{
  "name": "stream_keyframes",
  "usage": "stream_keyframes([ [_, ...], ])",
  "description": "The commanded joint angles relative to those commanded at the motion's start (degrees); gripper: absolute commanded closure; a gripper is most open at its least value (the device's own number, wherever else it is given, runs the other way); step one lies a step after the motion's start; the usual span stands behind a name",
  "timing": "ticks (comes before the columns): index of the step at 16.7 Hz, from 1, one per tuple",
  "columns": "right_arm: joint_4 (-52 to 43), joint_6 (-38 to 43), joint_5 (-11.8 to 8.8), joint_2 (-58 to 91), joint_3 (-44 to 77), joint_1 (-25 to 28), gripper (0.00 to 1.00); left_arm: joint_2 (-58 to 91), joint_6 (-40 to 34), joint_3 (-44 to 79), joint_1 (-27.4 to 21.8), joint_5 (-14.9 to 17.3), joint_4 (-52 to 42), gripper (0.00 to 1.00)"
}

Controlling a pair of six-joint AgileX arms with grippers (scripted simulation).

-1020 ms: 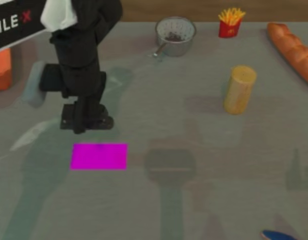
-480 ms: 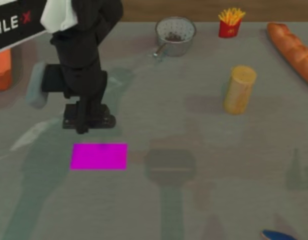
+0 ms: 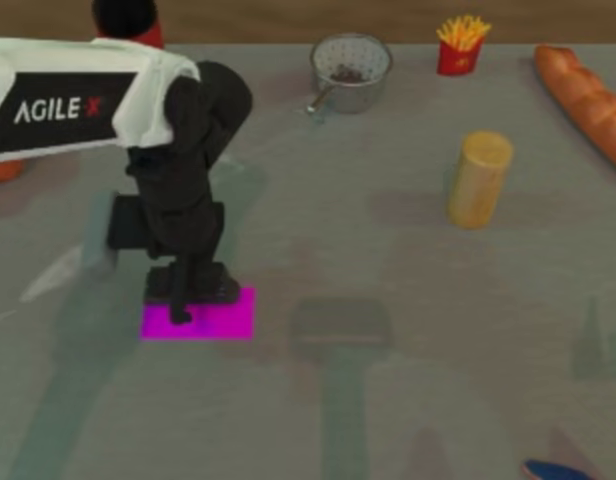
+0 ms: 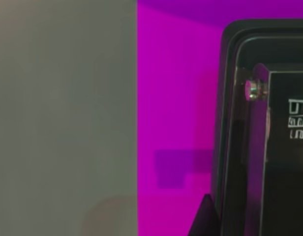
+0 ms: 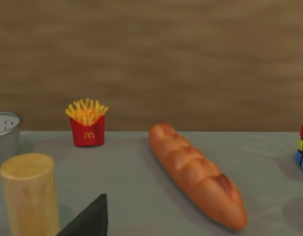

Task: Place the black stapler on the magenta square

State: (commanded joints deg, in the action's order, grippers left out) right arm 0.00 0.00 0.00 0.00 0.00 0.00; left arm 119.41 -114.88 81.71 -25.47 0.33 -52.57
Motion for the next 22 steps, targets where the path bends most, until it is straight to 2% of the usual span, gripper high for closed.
stream_keyframes([
  [6, 0.0, 0.0, 0.0, 0.0, 0.0, 0.0, 0.0, 0.6, 0.0, -1.8, 0.0, 0.0, 2.1, 1.0],
  [19, 0.0, 0.0, 0.0, 0.0, 0.0, 0.0, 0.0, 0.6, 0.0, -1.8, 0.0, 0.0, 2.1, 0.02],
  [22, 0.0, 0.0, 0.0, 0.0, 0.0, 0.0, 0.0, 0.6, 0.0, -1.8, 0.0, 0.0, 2.1, 0.0],
])
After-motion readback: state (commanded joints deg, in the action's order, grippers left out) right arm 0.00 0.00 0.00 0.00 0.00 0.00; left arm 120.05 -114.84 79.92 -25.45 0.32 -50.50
